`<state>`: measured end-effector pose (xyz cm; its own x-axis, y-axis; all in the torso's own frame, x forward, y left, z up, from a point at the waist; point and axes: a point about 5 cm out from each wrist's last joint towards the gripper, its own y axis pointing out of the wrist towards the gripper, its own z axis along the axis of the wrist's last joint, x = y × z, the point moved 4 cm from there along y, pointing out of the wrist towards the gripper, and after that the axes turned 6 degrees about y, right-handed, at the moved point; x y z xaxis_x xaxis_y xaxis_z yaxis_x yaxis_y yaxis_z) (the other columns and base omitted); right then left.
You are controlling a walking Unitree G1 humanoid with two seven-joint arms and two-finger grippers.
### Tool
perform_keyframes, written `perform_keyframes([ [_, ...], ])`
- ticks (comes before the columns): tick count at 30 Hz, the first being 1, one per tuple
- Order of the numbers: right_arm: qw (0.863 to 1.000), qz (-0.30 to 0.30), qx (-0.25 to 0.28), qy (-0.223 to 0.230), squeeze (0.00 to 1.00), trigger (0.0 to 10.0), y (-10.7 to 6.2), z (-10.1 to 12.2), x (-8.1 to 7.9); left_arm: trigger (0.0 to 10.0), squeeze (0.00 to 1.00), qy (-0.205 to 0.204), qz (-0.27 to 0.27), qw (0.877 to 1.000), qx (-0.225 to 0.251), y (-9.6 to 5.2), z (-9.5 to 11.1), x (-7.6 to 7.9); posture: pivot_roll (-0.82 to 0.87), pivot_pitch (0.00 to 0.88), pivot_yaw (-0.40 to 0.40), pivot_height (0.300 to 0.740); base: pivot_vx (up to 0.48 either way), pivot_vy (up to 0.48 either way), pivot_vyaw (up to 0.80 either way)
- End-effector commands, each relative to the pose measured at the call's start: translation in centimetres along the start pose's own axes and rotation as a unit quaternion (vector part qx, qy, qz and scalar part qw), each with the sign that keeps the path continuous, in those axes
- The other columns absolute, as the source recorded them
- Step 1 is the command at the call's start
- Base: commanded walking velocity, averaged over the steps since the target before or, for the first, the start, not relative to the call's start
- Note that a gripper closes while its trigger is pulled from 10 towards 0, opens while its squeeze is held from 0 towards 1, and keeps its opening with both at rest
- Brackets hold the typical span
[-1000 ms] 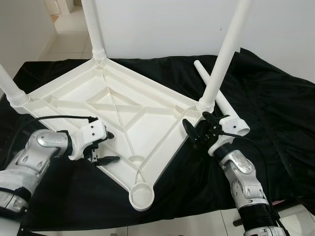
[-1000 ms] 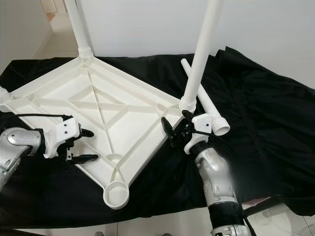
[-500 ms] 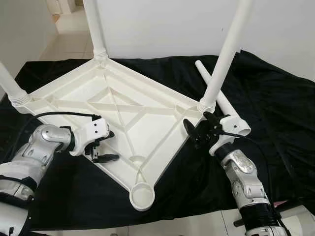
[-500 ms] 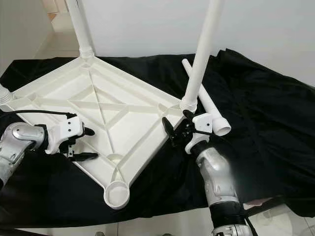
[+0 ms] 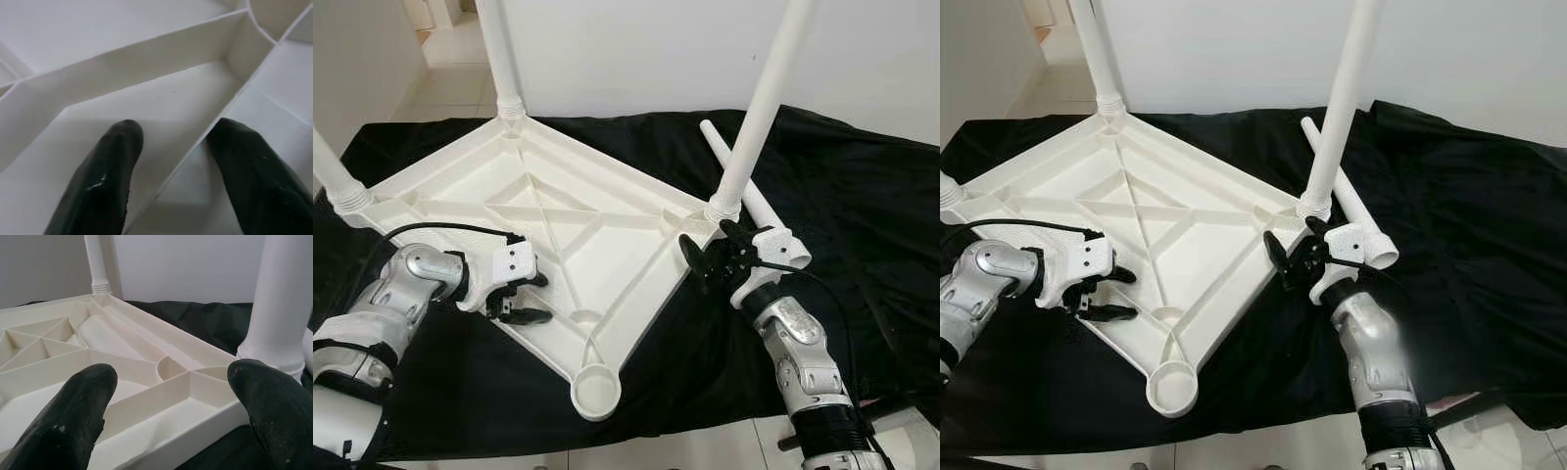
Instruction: Building children table
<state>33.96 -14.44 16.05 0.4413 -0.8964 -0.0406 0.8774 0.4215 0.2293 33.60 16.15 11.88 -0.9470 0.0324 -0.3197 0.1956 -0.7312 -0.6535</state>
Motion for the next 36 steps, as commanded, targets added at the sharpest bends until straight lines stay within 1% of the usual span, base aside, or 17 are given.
perform_keyframes([
  [1, 1.000, -0.002, -0.009, -0.001, 0.00, 10.0, -0.3, -0.4, -0.2, 0.0, 0.00, -0.025, -0.010, 1.000, -0.012, 0.3, -1.1, 0.7, -0.05, 0.102, 0.024, 0.740, 0.000, 0.000, 0.00],
  [7, 1.000, -0.002, -0.009, 0.001, 0.00, 10.0, -0.2, -0.5, -0.3, 0.0, 0.00, -0.028, -0.004, 1.000, -0.011, 0.2, -1.2, 0.6, -0.04, 0.101, 0.025, 0.740, 0.000, 0.000, 0.00],
  [9, 1.000, 0.000, -0.008, 0.002, 0.00, 10.0, 0.0, -0.5, -0.5, 0.0, 0.00, -0.032, 0.008, 0.999, -0.001, 0.2, -1.1, 0.4, -0.04, 0.097, 0.027, 0.740, 0.000, 0.000, 0.00],
  [12, 1.000, 0.000, -0.008, 0.002, 0.00, 10.0, 0.0, -0.5, -0.5, 0.0, 0.00, -0.033, 0.010, 0.999, 0.001, 0.2, -1.1, 0.4, -0.04, 0.097, 0.027, 0.740, 0.000, 0.000, 0.00],
  [16, 1.000, 0.000, -0.007, 0.003, 0.00, 10.0, 0.1, -0.5, -0.6, 0.0, 0.00, -0.034, 0.035, 0.999, 0.012, 0.4, -0.8, -0.2, -0.04, 0.096, 0.026, 0.740, 0.000, 0.000, 0.00],
  [17, 1.000, 0.000, -0.007, 0.003, 0.00, 10.0, 0.1, -0.5, -0.6, 1.6, 0.00, -0.033, 0.046, 0.998, 0.017, 0.5, -0.7, -0.5, -0.04, 0.096, 0.026, 0.740, 0.000, 0.000, 0.00],
  [18, 1.000, -0.001, -0.006, 0.003, 0.00, 10.0, 0.1, -0.5, -0.6, 1.7, 0.00, -0.031, 0.049, 0.998, 0.025, 0.5, -0.4, -0.5, -0.04, 0.100, 0.026, 0.740, 0.000, 0.000, 0.00],
  [19, 1.000, -0.002, -0.006, 0.003, 0.00, 10.0, 0.1, -0.5, -0.5, 2.5, 0.00, -0.028, 0.052, 0.998, 0.030, 0.5, -0.2, -0.6, -0.03, 0.101, 0.024, 0.740, 0.000, 0.000, 0.00],
  [20, 1.000, -0.003, -0.006, 0.003, 0.00, 10.0, 0.1, -0.5, -0.5, 7.6, 0.00, -0.028, 0.057, 0.997, 0.032, 0.6, -0.1, -0.7, -0.03, 0.102, 0.024, 0.740, 0.000, 0.000, 0.00],
  [21, 1.000, -0.003, -0.006, 0.003, 0.00, 10.0, 0.1, -0.5, -0.5, 7.6, 0.00, -0.028, 0.057, 0.997, 0.032, 0.6, -0.1, -0.7, -0.03, 0.102, 0.024, 0.740, 0.000, 0.000, 0.00],
  [22, 1.000, -0.005, -0.005, 0.004, 0.00, 10.0, 0.2, -0.5, -0.4, 10.0, 0.00, -0.027, 0.059, 0.997, 0.037, 0.7, 0.1, -0.8, -0.03, 0.102, 0.025, 0.740, 0.000, 0.000, 0.00],
  [29, 1.000, -0.007, -0.003, 0.006, 0.00, 10.0, 0.3, -0.4, -0.4, 10.0, 0.00, -0.032, 0.064, 0.996, 0.046, 0.7, 0.4, -0.9, -0.03, 0.104, 0.024, 0.740, 0.000, 0.000, 0.00],
  [30, 1.000, -0.007, -0.003, 0.006, 0.00, 10.0, 0.4, -0.4, -0.4, 10.0, 0.65, -0.035, 0.063, 0.996, 0.050, 0.6, 0.5, -0.9, -0.03, 0.105, 0.025, 0.740, 0.000, 0.000, 0.00],
  [31, 1.000, -0.007, -0.003, 0.006, 0.00, 10.0, 0.4, -0.4, -0.4, 10.0, 0.65, -0.035, 0.063, 0.996, 0.050, 0.6, 0.5, -0.9, -0.03, 0.105, 0.025, 0.740, 0.000, 0.000, 0.00],
  [32, 1.000, -0.007, -0.002, 0.006, 0.00, 10.0, 0.4, -0.4, -0.4, 10.0, 1.00, -0.033, 0.069, 0.996, 0.051, 0.5, 0.6, -1.1, -0.03, 0.105, 0.025, 0.740, 0.000, 0.000, 0.00],
  [35, 1.000, -0.007, -0.002, 0.007, 0.00, 10.0, 0.4, -0.4, -0.4, 10.0, 1.00, -0.030, 0.073, 0.996, 0.051, 0.5, 0.7, -1.2, -0.03, 0.105, 0.025, 0.740, 0.000, 0.000, 0.00],
  [36, 1.000, -0.008, -0.001, 0.005, 0.00, 10.0, 0.5, -0.4, -0.4, 10.0, 1.00, -0.022, 0.080, 0.995, 0.052, 0.2, 0.9, -1.5, -0.02, 0.102, 0.027, 0.740, 0.000, 0.000, 0.00],
])
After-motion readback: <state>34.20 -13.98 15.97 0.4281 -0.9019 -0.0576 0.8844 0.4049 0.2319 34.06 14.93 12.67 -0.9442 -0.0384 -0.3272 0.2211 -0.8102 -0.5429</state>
